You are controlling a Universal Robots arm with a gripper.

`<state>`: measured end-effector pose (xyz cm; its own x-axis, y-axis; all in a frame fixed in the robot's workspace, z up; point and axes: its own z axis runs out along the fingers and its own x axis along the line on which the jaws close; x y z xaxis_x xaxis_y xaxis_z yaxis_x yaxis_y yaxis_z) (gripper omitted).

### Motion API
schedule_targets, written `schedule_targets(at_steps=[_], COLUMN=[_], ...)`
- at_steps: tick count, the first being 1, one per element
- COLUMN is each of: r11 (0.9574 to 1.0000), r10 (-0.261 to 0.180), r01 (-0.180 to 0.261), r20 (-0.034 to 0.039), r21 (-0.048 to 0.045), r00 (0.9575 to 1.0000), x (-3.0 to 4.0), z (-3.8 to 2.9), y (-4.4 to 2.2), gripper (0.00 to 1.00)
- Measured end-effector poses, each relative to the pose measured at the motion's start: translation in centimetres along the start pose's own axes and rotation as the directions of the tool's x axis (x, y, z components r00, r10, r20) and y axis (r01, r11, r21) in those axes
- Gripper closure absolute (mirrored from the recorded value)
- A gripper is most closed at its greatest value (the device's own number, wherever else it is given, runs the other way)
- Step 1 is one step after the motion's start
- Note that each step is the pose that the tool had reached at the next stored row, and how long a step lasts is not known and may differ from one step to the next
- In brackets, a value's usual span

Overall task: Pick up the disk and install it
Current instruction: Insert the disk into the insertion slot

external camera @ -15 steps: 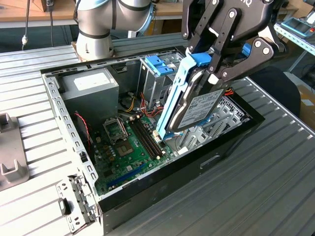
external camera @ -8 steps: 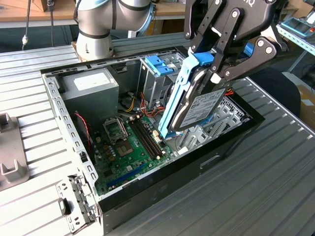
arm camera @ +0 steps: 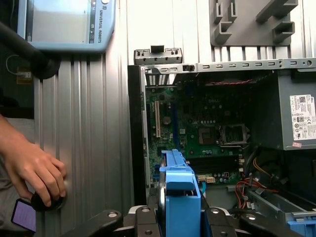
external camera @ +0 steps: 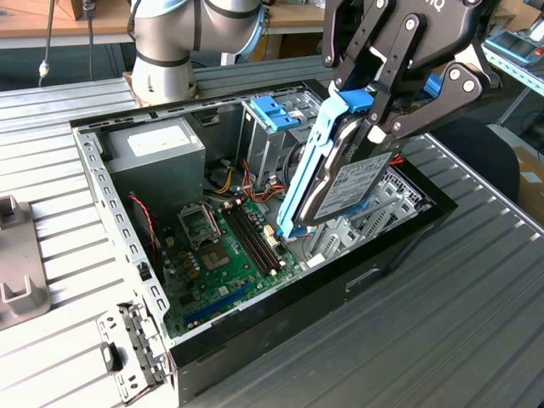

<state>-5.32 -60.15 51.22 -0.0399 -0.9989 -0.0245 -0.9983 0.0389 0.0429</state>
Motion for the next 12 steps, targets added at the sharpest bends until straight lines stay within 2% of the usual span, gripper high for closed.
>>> schedule_targets(at_steps=[12], r11=[1.0000], r10=[0.000], r01=[0.000], r20=[0.0000], r21=[0.0000], r00=[1.0000], x=[-0.03], z=[-0.03], y=[-0.76], gripper=[0.63])
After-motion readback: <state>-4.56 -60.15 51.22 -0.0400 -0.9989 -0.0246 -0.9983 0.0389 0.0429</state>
